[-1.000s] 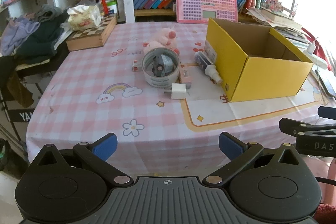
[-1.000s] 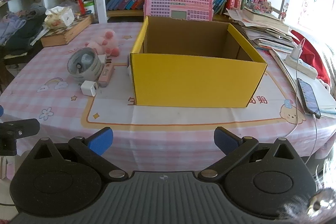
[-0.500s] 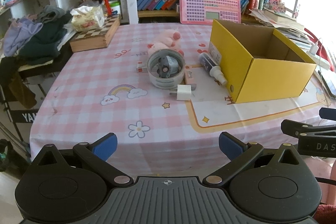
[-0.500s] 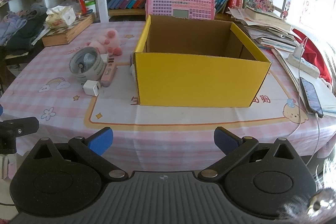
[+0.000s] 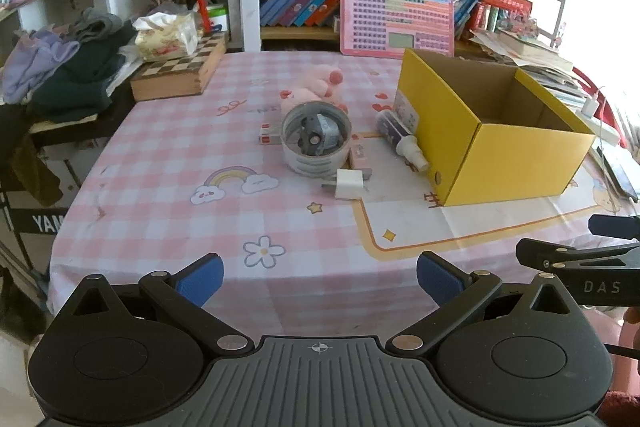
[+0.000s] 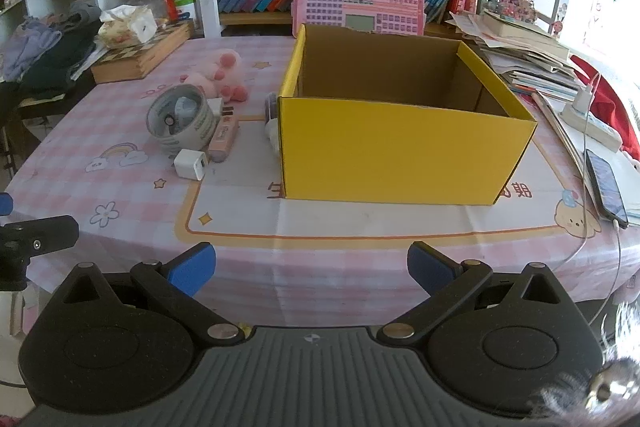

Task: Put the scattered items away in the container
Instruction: 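Move both tools toward the items beside the yellow box, then close right gripper on white power adapter while left tool approaches the clear tape roll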

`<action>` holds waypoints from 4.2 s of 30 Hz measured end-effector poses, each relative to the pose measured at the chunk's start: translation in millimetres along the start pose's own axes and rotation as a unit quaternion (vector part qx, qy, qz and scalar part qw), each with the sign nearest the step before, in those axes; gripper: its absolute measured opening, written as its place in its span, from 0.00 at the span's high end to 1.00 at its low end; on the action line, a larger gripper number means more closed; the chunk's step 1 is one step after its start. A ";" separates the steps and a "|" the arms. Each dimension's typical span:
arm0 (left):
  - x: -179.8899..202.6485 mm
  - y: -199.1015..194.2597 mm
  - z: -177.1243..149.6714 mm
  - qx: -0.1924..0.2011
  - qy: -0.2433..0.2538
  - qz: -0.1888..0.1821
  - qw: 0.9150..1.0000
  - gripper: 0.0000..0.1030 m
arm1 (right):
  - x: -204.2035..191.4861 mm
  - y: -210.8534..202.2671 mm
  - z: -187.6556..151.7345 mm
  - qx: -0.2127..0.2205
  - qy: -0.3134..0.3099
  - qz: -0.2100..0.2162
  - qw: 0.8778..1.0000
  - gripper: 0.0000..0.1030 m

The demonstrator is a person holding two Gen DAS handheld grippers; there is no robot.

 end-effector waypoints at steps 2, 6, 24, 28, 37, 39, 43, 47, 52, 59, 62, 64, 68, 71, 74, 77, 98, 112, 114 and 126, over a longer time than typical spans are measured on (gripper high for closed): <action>-0.4 1.3 -1.5 -0.006 -0.001 0.002 1.000 0.00 | 0.1 0.2 0.3 -0.003 -0.001 -0.002 1.000 0.00; 0.2 3.8 -2.6 -0.012 -0.003 0.005 1.000 0.00 | -0.2 -0.7 2.2 0.002 -0.008 -0.001 1.000 0.00; 18.0 4.6 -1.2 -0.042 -0.020 0.046 0.998 0.00 | 11.5 7.2 21.8 0.000 -0.066 0.052 0.996 0.00; 21.3 0.9 0.0 -0.038 -0.029 0.055 0.997 0.00 | 15.5 6.8 25.2 0.004 -0.076 0.068 0.995 0.00; 33.9 -8.9 7.3 -0.006 -0.022 0.072 0.997 0.00 | 24.3 5.2 29.4 0.012 -0.102 0.080 0.991 0.00; 36.7 -9.4 7.0 -0.005 -0.021 0.077 0.997 0.00 | 27.8 5.3 29.6 0.011 -0.104 0.080 0.991 0.00; 43.9 -11.5 1.2 -0.004 -0.016 0.072 0.997 0.00 | 29.4 5.7 27.2 0.010 -0.109 0.087 0.990 0.00; 48.9 -12.1 -2.5 -0.012 -0.016 0.063 0.998 0.00 | 29.5 3.2 25.6 0.012 -0.116 0.096 0.989 0.00; 50.1 -8.5 -5.0 -0.023 -0.012 0.063 0.998 0.00 | 31.5 2.7 22.9 0.011 -0.108 0.096 0.989 0.02; 42.8 0.3 -2.1 -0.024 0.005 0.052 0.998 0.00 | 24.4 3.7 23.4 0.014 -0.095 0.097 0.991 0.12; 37.6 7.6 0.4 -0.026 0.020 0.043 0.999 0.00 | 15.8 6.9 24.1 0.013 -0.092 0.101 0.991 0.24; 31.7 11.2 3.9 -0.026 0.028 0.041 0.998 0.00 | 7.9 8.8 25.7 0.013 -0.088 0.105 0.990 0.34; 14.2 17.9 12.0 -0.020 0.040 0.037 0.998 0.00 | -13.7 14.6 28.7 0.015 -0.081 0.111 0.990 0.40; -1.2 25.3 16.7 -0.020 0.042 0.030 0.998 0.00 | -30.6 20.0 30.9 0.016 -0.080 0.113 0.990 0.41; -13.9 32.4 20.9 -0.019 0.048 0.018 0.999 0.00 | -46.5 26.8 33.2 0.016 -0.075 0.112 0.991 0.44; -24.7 38.0 25.4 -0.014 0.056 0.004 0.998 0.00 | -59.9 35.0 35.2 0.013 -0.069 0.108 0.992 0.45; -59.6 93.5 70.7 0.020 0.106 -0.065 0.992 0.00 | -108.8 96.6 58.1 0.003 -0.044 0.085 0.995 0.49; -60.4 129.4 84.0 0.002 0.121 -0.082 0.989 0.00 | -110.2 152.7 66.5 -0.041 -0.057 0.066 0.995 0.49; -55.8 131.0 87.3 0.006 0.125 -0.088 0.988 0.00 | -108.2 161.7 66.2 -0.050 -0.065 0.057 0.995 0.49; -35.0 144.6 96.1 0.010 0.151 -0.107 0.983 0.00 | -98.1 198.3 65.3 -0.070 -0.057 0.045 0.995 0.58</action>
Point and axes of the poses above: each gripper's, at about its wrist camera, not at the fingertips, and y roughly the way its jaws point, x to its right, z to its top, the point moved 9 cm from there along y, roughly the way its jaws point, and after that the axes turned 13 degrees about z, right-handed, at the moved point
